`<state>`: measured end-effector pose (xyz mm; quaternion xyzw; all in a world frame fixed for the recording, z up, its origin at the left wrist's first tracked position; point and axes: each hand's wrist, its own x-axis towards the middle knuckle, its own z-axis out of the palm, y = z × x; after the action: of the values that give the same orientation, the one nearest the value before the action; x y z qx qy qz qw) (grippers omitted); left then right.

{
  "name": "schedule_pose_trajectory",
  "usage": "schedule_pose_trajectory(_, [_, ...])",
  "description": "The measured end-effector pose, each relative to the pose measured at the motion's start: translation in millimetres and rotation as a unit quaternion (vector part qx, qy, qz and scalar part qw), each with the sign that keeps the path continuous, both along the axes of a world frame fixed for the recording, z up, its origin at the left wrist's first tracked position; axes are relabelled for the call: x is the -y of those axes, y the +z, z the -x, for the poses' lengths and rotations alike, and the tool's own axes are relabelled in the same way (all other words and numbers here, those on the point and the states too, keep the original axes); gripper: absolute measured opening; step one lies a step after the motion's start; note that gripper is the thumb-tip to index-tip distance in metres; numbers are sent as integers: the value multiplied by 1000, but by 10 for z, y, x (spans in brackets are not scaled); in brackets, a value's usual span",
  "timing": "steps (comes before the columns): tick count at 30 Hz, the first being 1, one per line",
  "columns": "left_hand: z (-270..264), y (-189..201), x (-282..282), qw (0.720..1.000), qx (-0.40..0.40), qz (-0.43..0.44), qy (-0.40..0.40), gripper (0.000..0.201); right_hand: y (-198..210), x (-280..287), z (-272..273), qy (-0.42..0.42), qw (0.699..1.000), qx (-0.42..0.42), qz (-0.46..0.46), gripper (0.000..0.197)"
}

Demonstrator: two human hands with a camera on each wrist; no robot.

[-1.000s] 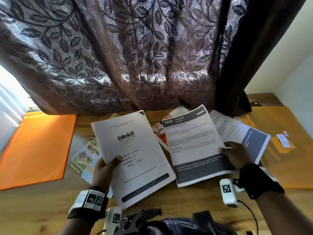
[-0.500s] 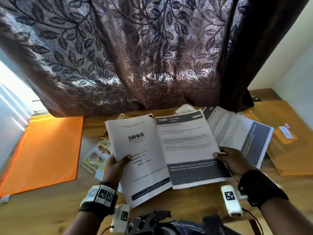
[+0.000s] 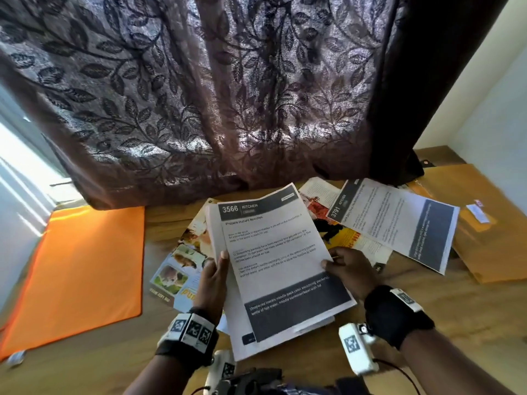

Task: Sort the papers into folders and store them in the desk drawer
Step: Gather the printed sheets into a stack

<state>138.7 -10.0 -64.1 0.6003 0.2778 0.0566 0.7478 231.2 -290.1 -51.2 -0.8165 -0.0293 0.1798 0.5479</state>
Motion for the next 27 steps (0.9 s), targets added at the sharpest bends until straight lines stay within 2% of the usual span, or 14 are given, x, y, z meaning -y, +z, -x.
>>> schedule_pose_trajectory(1, [1, 9, 4, 1000, 0, -1, -1, 83, 24, -42, 23, 3, 1000, -2, 0, 8])
schedule_pose_trajectory(2, [-4, 1, 10, 1000, 6, 0, -3, 80, 35, -71, 45, 9, 1000, -6, -1, 8])
schedule_pose_trajectory(5, [2, 37, 33, 999, 29, -4, -33, 31, 35, -138, 109, 30, 999, -1, 18, 14])
schedule_pose_trajectory(6, [9, 42, 26, 998, 41, 3, -48, 24, 16, -149, 127, 31, 999, 1, 27, 15])
schedule_pose_trajectory(9, [33, 63, 27, 992, 70, 50, -92, 32, -11, -173, 154, -13, 999, 4, 30, 30])
schedule_pose_trajectory(11, [26, 126, 59, 987, 82, 79, -113, 51, 59, -184, 151, -56, 998, -2, -26, 47])
schedule_pose_trajectory(12, [10, 175, 85, 985, 84, 87, -123, 56, 112, -173, 133, -63, 996, -9, -68, 49])
schedule_pose_trajectory(14, [-45, 324, 174, 982, 89, 90, -142, 41, 203, -108, 99, -44, 987, -36, -152, 47])
schedule_pose_trajectory(16, [-139, 465, 273, 978, 96, 91, -161, 31, 292, -31, 90, -36, 980, -39, -194, 51])
schedule_pose_trajectory(19, [-313, 614, 404, 978, 121, 65, -155, 30, 434, 53, 42, -73, 977, 32, -197, 33])
schedule_pose_trajectory(21, [-397, 669, 493, 979, 141, 54, -140, 35, 559, 99, 19, -89, 973, 68, -202, 29])
schedule_pose_trajectory(23, [-441, 720, 578, 976, 171, 41, -128, 35, 658, 155, 12, -92, 971, 101, -197, 29])
schedule_pose_trajectory(27, [-446, 711, 758, 968, 219, 20, -118, 29, 710, 305, -30, -90, 968, 114, -206, 42])
